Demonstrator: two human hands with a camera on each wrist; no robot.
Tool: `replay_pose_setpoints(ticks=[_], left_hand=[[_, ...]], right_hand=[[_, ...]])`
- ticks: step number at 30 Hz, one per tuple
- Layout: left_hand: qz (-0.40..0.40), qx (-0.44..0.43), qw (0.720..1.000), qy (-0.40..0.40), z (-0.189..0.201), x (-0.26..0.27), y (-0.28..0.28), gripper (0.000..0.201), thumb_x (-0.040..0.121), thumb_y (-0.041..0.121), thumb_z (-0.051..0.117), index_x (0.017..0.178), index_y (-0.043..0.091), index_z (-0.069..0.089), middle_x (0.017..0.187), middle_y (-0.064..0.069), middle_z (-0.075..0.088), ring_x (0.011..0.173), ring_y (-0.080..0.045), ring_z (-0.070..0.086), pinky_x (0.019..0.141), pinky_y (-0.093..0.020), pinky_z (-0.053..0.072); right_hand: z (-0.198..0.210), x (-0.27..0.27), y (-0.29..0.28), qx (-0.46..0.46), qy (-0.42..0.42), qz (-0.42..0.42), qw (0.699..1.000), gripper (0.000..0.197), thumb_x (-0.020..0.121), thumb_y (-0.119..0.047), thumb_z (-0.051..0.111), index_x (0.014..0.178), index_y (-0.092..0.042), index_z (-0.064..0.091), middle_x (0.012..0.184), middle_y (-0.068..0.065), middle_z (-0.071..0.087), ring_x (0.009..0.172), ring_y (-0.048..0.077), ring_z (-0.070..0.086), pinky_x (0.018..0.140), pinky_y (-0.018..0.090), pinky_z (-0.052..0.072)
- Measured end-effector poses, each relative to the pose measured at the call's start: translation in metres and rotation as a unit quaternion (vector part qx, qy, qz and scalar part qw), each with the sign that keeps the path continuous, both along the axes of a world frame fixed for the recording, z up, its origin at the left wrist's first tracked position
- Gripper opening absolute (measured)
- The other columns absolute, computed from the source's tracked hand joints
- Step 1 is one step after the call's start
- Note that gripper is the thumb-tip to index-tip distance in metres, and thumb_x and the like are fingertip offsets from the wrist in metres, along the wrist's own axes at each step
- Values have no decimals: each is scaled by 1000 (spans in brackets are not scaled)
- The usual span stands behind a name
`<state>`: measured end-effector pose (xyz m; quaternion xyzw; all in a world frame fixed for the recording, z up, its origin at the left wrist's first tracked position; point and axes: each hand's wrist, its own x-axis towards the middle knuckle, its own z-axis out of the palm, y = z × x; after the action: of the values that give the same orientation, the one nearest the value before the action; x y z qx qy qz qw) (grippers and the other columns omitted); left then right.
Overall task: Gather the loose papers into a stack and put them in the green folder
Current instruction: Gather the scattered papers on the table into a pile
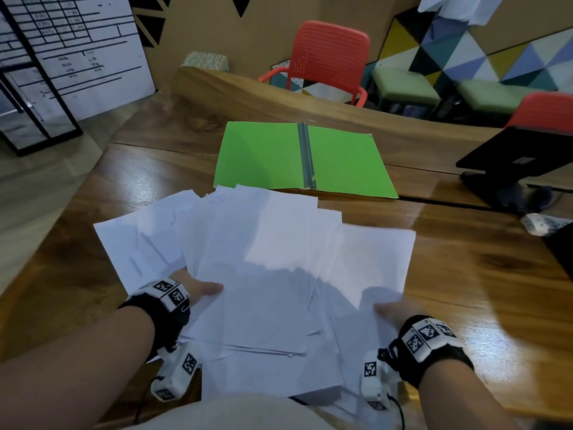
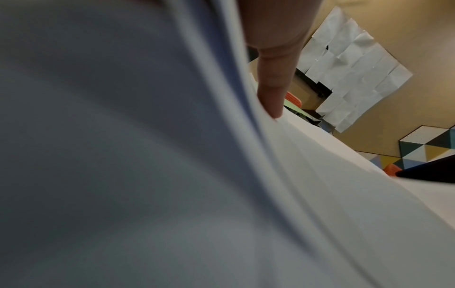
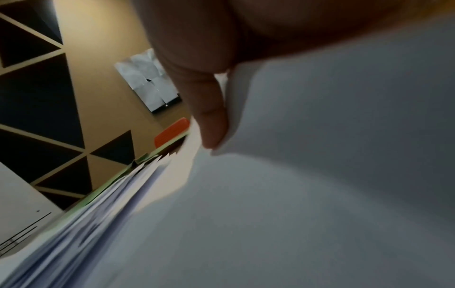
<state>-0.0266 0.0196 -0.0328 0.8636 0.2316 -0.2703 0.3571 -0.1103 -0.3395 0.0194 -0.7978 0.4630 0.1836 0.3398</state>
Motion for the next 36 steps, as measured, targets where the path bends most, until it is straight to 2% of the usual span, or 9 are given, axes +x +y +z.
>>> replay_pose_setpoints(ticks=[4, 10, 14, 18, 24, 27, 30, 34, 36], left_hand=[[6, -11, 1000, -15, -1, -2, 0, 94, 51, 48, 80, 130, 7, 49, 129, -15, 59, 115, -34, 56, 102, -45, 44], [8, 6, 1000, -12, 6, -4, -5, 97, 55, 45, 81, 135, 6, 43, 135, -17, 54, 120, -35, 53, 103, -45, 42], [-1, 70, 997, -21, 17, -13, -11, 89, 61, 47, 71, 137, 12, 39, 137, -13, 51, 120, -33, 52, 100, -36, 44], [-9, 10, 999, -43, 20, -15, -10, 71, 62, 40, 74, 125, 17, 53, 123, -10, 63, 106, -30, 60, 95, -35, 47], [-10, -44, 999, -24, 21, -7, -5, 63, 71, 26, 77, 125, 4, 54, 125, -16, 61, 115, -34, 57, 96, -35, 43], [-5, -108, 993, -39, 21, -4, -4, 80, 63, 50, 75, 126, 5, 55, 128, -15, 60, 118, -33, 54, 107, -43, 38], [16, -176, 983, -50, 26, -9, -11, 111, 36, 73, 74, 127, 13, 55, 126, -10, 61, 118, -30, 56, 108, -43, 37], [-8, -123, 990, -64, 29, -19, -29, 67, 73, 14, 76, 131, 0, 45, 132, -15, 54, 121, -32, 52, 91, -28, 39], [-17, -132, 989, -65, 28, -21, -32, 65, 71, 11, 74, 129, -2, 48, 130, -16, 56, 119, -31, 54, 89, -27, 40]], right_hand=[[29, 11, -28, -78, -119, -10, 990, 38, 88, -14, 56, 119, 9, 55, 109, 26, 62, 90, 35, 57, 73, 34, 42], [101, 21, -41, -120, -364, -116, 916, 32, 87, -16, 58, 115, -2, 61, 114, 24, 63, 98, 34, 59, 76, 31, 38], [122, 26, -32, -114, -434, -168, 878, 34, 91, -19, 53, 119, -1, 58, 120, 21, 62, 112, 32, 57, 67, 15, 31], [118, 28, -18, -77, -481, -224, 844, 37, 88, -23, 57, 121, -7, 57, 117, 13, 64, 107, 27, 60, 83, 24, 41], [78, 41, 11, -7, -367, -105, 924, 34, 87, -13, 58, 119, -1, 57, 113, 18, 64, 99, 30, 60, 77, 28, 39], [37, 36, 29, 3, -264, -31, 964, 25, 87, -10, 56, 111, -2, 55, 109, 20, 63, 101, 33, 59, 77, 32, 41], [-3, 23, 52, 59, -183, 12, 981, 47, 85, -14, 63, 127, -2, 47, 127, 18, 57, 112, 32, 56, 92, 39, 46], [-30, 11, 74, 111, -142, 38, 983, 60, 81, -15, 67, 135, -9, 41, 132, 13, 55, 115, 31, 56, 98, 43, 47], [-27, 9, 70, 117, -151, 20, 981, 63, 79, -15, 69, 134, -9, 40, 127, 13, 57, 111, 31, 57, 95, 43, 48]])
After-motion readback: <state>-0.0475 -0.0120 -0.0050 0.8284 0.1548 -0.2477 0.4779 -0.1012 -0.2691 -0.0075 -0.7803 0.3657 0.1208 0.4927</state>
